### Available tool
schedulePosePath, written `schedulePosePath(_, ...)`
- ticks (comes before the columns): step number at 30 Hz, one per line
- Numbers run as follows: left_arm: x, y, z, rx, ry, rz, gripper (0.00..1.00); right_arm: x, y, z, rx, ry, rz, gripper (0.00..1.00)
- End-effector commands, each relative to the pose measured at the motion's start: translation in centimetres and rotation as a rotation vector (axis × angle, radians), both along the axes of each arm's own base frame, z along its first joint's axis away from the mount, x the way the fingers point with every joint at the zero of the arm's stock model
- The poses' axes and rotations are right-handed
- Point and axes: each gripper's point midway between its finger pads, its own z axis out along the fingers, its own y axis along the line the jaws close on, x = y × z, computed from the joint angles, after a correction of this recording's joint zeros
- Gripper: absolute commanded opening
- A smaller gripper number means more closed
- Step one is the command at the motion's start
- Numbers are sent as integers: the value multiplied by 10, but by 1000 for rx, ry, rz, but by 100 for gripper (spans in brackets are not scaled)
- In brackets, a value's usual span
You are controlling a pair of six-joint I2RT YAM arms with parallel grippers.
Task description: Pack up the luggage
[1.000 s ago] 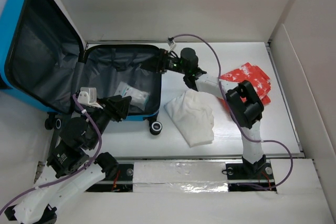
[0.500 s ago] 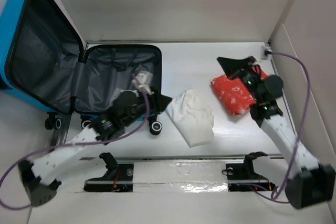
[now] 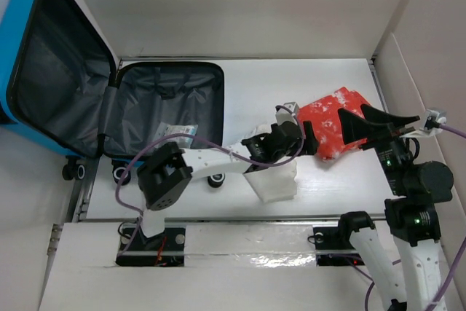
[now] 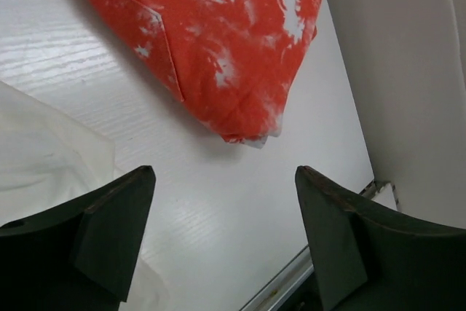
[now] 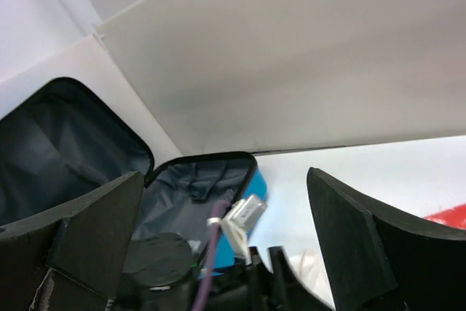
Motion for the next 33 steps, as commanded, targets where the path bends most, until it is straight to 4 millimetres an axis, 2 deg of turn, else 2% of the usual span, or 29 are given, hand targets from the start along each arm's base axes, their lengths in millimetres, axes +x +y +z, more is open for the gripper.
schedulePosePath(1,18,-26,26,-214,76,63,77,-3,-6,-22,-73,98,-35,100)
schedulePosePath(2,25,-29,4,-193,109,83,85,-8,-6,-22,-73,85,-33,100)
schedulePosePath(3,27,-39,4,-217,137,81,88,-10,-7,-21,-76,77,-38,100)
schedulePosePath(4,34,-39,-6,-204,165,95,89,-12,-8,-20,-75,69,-43,100)
schedulePosePath(5,40,-43,-29,-179,194,109,92,-14,-9,-20,-74,64,-46,100)
schedulePosePath(6,44,-51,-26,-202,206,115,93,-17,-9,-19,-75,54,-44,100)
schedulePosePath(7,46,-55,-32,-199,222,123,93,-18,-7,-19,-76,53,-37,100)
schedulePosePath(8,52,-57,-48,-188,241,134,93,-21,-2,-18,-82,44,-2,100)
schedulePosePath(9,55,-67,-38,-219,242,123,93,-20,3,-21,-80,47,23,100)
schedulePosePath(10,58,-71,-40,-217,251,135,93,-21,6,-21,-82,39,43,100)
schedulePosePath(11,61,-73,-58,-190,263,148,93,-21,11,-23,-86,41,69,100)
schedulePosePath(12,69,-81,-49,-206,251,162,93,-21,12,-25,-87,46,79,100)
schedulePosePath(13,75,-78,-58,-183,276,187,93,-22,13,-25,-90,43,83,100)
schedulePosePath(14,82,-76,-77,-165,301,206,93,-21,12,-26,-92,47,80,100)
schedulePosePath(15,81,-80,-81,-172,324,203,93,-23,11,-24,-97,39,74,100)
schedulePosePath(16,87,-77,-86,-183,337,222,93,-25,11,-24,-99,38,70,100)
schedulePosePath(17,87,-77,-97,-180,358,234,92,-26,10,-24,-98,34,65,100)
schedulePosePath(18,91,-78,-97,-186,351,246,91,-27,10,-23,-99,31,66,100)
schedulePosePath(22,96,-84,-118,-117,378,267,88,-30,12,-21,-103,21,82,100)
schedulePosePath(23,95,-85,-128,-107,386,265,85,-31,12,-20,-103,19,80,100)
schedulePosePath(25,100,-87,-128,-117,378,283,76,-31,11,-18,-98,13,78,100)
schedulePosePath(26,101,-88,-140,-108,385,292,71,-32,12,-17,-95,10,81,100)
schedulePosePath(27,108,-96,-128,-142,367,293,68,-32,12,-17,-89,11,83,100)
schedulePosePath(28,110,-96,-131,-129,367,303,60,-32,12,-15,-87,5,82,100)
schedulePosePath(29,112,-97,-140,-120,361,306,38,-33,11,-14,-82,8,77,99)
schedulePosePath(30,117,-96,-140,-128,355,302,29,-36,10,-9,-81,-2,75,99)
schedulePosePath(31,120,-102,-131,-169,332,282,23,-38,10,-9,-80,3,76,98)
schedulePosePath(32,127,-103,-107,-213,282,252,11,-41,11,-8,-81,0,83,98)
schedulePosePath(33,124,-96,-113,-203,243,233,9,-43,12,-7,-81,-5,89,98)
